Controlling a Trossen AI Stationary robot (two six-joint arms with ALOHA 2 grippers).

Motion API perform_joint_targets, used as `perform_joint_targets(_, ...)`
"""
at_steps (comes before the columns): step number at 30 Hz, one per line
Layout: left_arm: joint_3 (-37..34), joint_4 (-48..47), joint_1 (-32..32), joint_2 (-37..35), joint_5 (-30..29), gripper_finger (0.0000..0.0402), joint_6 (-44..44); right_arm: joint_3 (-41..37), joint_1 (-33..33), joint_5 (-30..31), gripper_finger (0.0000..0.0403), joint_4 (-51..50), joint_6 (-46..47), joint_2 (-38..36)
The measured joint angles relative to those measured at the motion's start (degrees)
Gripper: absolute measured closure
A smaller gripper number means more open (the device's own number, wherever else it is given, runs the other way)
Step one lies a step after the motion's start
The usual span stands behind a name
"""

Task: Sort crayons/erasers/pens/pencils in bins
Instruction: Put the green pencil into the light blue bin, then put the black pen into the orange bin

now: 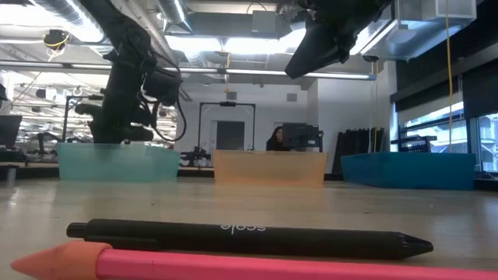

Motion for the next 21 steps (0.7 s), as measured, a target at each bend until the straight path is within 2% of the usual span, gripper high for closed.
perform_joint_targets(13,-0.7,3.2,0.2,0.0,-0.7,0.0343,2.4,0.0,0.0,0.0,0.0289,0.1,0.0,0.0)
perform_joint_targets(21,-0.7,3.6,0.2,0.0,-0.9,0.0334,1.1,0.0,0.0,0.0,0.0289,0.1,0.0,0.0)
